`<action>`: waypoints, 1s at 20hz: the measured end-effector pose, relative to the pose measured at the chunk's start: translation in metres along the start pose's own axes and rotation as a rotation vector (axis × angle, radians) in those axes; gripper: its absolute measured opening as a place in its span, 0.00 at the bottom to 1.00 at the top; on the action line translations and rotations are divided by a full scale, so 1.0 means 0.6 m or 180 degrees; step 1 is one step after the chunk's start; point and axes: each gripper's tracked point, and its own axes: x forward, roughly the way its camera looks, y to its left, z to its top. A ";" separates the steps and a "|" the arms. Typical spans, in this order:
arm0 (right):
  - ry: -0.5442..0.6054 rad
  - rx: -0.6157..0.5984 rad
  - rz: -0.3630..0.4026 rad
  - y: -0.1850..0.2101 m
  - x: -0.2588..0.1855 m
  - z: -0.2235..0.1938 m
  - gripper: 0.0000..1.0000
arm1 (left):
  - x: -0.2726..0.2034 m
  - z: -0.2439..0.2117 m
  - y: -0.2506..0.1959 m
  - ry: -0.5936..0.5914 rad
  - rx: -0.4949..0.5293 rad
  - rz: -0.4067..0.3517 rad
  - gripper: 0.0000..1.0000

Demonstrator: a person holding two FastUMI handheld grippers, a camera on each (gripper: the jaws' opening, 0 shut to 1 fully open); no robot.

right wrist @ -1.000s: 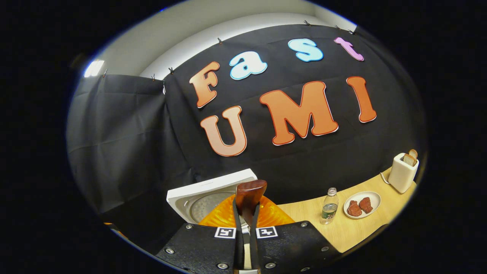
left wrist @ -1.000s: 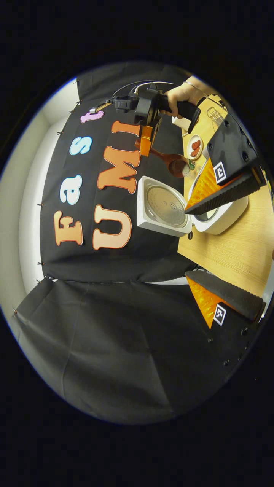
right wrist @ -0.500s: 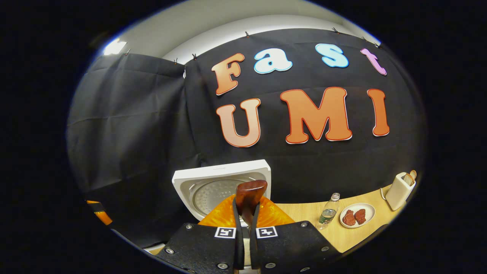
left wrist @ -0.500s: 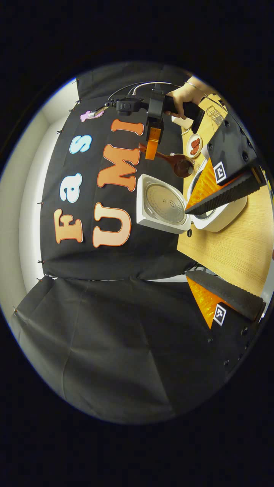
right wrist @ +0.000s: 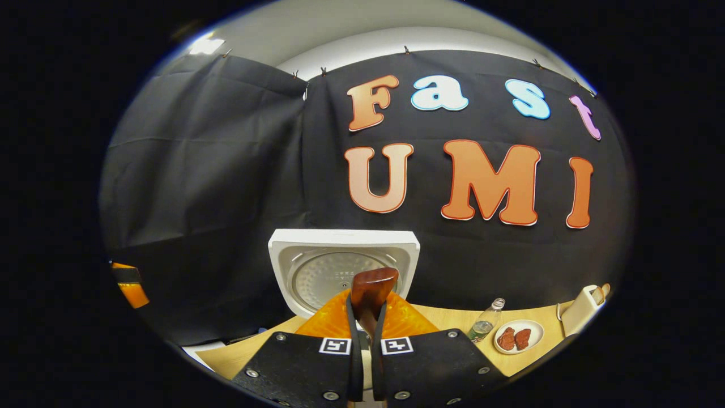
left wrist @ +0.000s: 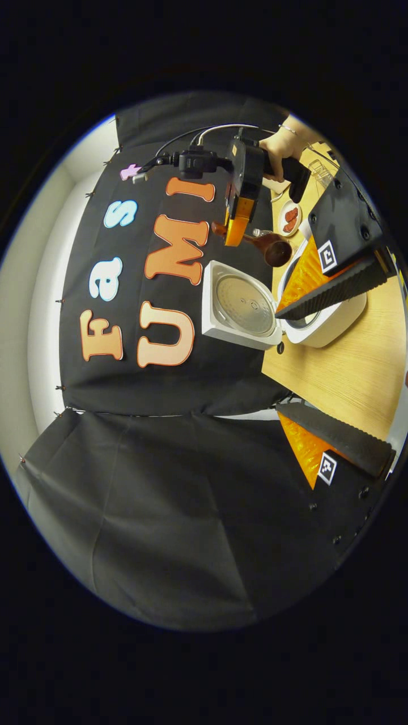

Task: Close the left gripper, press the button to open the rice cooker; take a wooden spoon from the chopstick holder with the right hand, scoop a spoonful of rice and pour it into the rice cooker, then put the wooden spoon back into the chopstick holder.

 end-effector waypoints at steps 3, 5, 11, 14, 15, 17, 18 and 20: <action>-0.0031 0.0290 -0.0076 -0.022 -0.010 0.009 0.05 | -0.001 0.005 -0.005 -0.0040 0.0020 0.0033 0.99; -0.0043 0.0440 -0.0141 -0.047 -0.022 0.014 0.05 | -0.002 0.007 -0.019 -0.0042 0.0005 0.0000 1.00; -0.0150 0.0775 -0.0379 -0.153 -0.083 0.035 0.05 | 0.007 0.019 -0.064 -0.0086 -0.0007 -0.0112 1.00; -0.0189 0.0876 -0.0568 -0.225 -0.127 0.030 0.05 | 0.010 0.028 -0.093 -0.0124 -0.0005 -0.0175 0.99; -0.0196 0.0898 -0.0645 -0.251 -0.146 0.027 0.05 | 0.011 0.030 -0.103 -0.0133 -0.0010 -0.0206 1.00; -0.0203 0.0937 -0.0822 -0.307 -0.181 0.017 0.05 | 0.017 0.034 -0.123 -0.0150 -0.0014 -0.0251 1.00; -0.0196 0.0951 -0.0915 -0.341 -0.210 0.005 0.05 | 0.019 0.036 -0.135 -0.0157 -0.0022 -0.0280 1.00; -0.0174 0.0977 -0.1099 -0.396 -0.252 -0.011 0.10 | 0.023 0.040 -0.152 -0.0161 -0.0020 -0.0308 1.00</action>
